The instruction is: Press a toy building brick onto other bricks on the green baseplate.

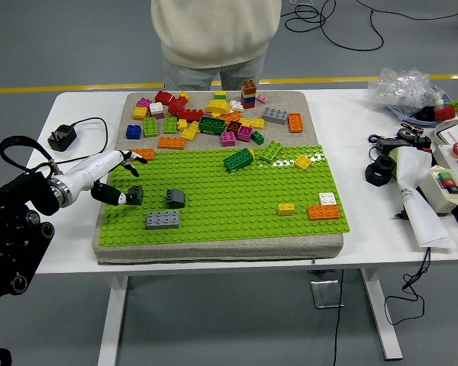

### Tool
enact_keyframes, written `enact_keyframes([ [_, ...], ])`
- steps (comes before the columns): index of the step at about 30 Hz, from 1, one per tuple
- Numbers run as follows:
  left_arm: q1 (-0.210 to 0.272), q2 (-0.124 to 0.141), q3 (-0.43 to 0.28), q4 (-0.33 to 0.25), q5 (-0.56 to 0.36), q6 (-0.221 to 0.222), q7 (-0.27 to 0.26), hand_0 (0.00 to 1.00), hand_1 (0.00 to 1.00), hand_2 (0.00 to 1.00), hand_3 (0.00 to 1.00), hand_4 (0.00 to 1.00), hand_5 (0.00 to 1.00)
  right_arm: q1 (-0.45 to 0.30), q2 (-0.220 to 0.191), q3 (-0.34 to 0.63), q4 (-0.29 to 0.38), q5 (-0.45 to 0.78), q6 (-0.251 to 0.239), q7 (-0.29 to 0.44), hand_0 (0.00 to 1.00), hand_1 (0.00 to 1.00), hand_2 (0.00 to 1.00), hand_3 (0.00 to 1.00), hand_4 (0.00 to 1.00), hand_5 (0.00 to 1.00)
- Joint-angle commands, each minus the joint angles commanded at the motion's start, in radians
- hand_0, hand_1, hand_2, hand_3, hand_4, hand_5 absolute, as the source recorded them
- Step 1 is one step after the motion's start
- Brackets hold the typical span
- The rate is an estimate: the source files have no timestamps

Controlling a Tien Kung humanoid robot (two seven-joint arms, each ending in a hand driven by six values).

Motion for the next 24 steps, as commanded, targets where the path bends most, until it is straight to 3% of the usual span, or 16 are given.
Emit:
enact_keyframes([
  [11,-0.016,0.016,0.051,0.053,0.000,0.017,-0.010,0.866,0.761,0.645,0.789,0.778,0.002,0.001,0.002,-0.002,0.000,0.003,-0.002,0.000,0.788,0.721,0.759,0.767,0.998,0.691],
  [24,-0.025,0.002,0.052,0.089,0.000,0.056,-0.015,0.870,0.761,0.647,0.789,0.780,0.002,0.000,0.005,-0.004,0.000,0.007,-0.002,-0.001,0.788,0.721,0.759,0.767,0.998,0.691],
])
